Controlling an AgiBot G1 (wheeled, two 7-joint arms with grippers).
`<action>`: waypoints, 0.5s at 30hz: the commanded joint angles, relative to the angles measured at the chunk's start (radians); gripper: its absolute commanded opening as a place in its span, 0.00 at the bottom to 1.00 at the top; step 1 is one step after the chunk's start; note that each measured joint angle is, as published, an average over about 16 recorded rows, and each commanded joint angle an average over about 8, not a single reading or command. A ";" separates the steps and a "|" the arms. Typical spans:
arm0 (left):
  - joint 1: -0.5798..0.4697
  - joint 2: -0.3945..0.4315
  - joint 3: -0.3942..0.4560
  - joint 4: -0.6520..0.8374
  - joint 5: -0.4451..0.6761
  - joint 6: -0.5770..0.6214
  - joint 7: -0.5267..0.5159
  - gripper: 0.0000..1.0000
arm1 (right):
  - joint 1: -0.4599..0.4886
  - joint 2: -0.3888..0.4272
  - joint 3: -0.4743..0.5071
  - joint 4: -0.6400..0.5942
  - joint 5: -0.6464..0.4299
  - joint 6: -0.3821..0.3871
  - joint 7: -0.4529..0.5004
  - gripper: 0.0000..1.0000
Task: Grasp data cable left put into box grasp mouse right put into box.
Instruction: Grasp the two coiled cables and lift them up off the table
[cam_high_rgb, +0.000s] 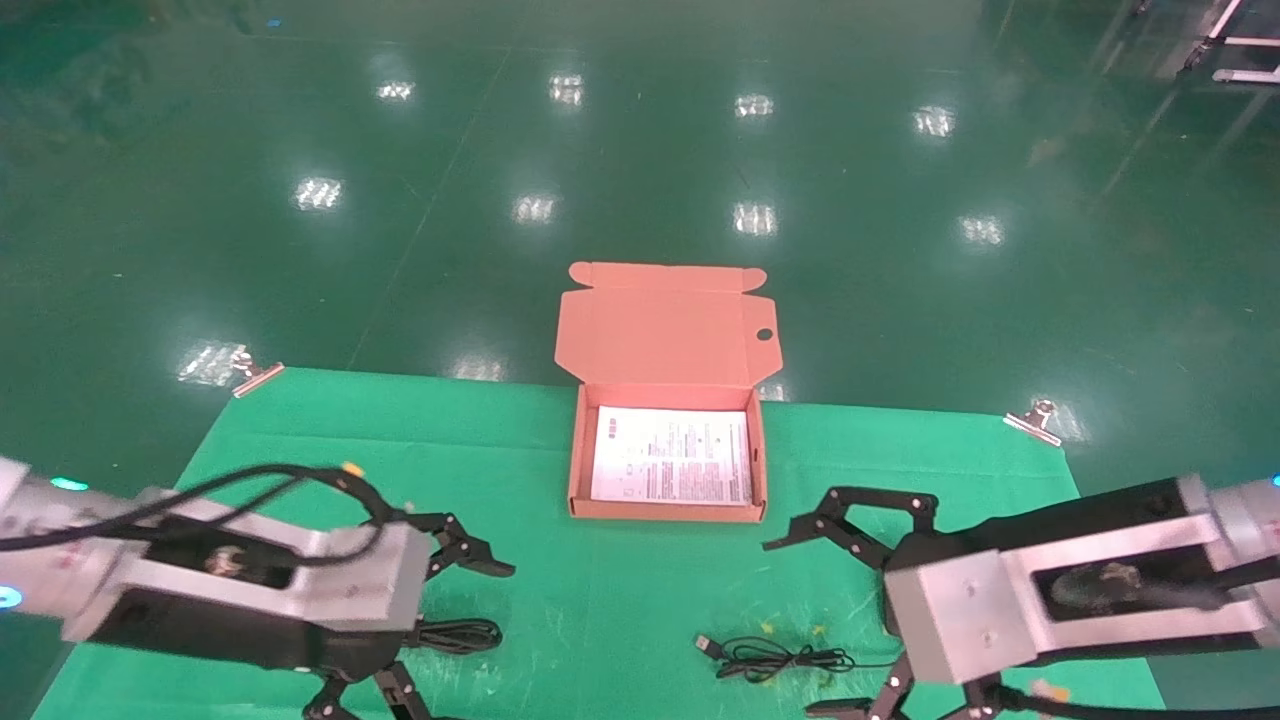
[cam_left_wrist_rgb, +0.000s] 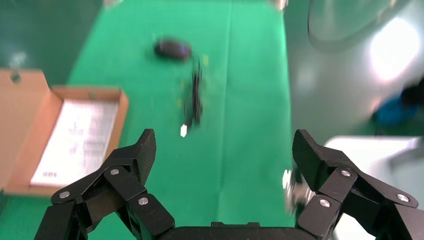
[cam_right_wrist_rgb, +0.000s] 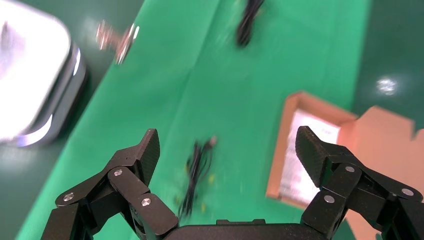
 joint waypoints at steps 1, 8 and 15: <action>-0.041 0.022 0.047 -0.009 0.081 0.004 0.002 1.00 | 0.050 -0.015 -0.052 0.002 -0.065 -0.002 -0.027 1.00; -0.107 0.091 0.192 -0.020 0.308 -0.023 0.028 1.00 | 0.101 -0.074 -0.202 0.007 -0.257 0.036 -0.094 1.00; -0.096 0.144 0.268 -0.021 0.461 -0.075 0.006 1.00 | 0.073 -0.119 -0.269 0.006 -0.402 0.107 -0.103 1.00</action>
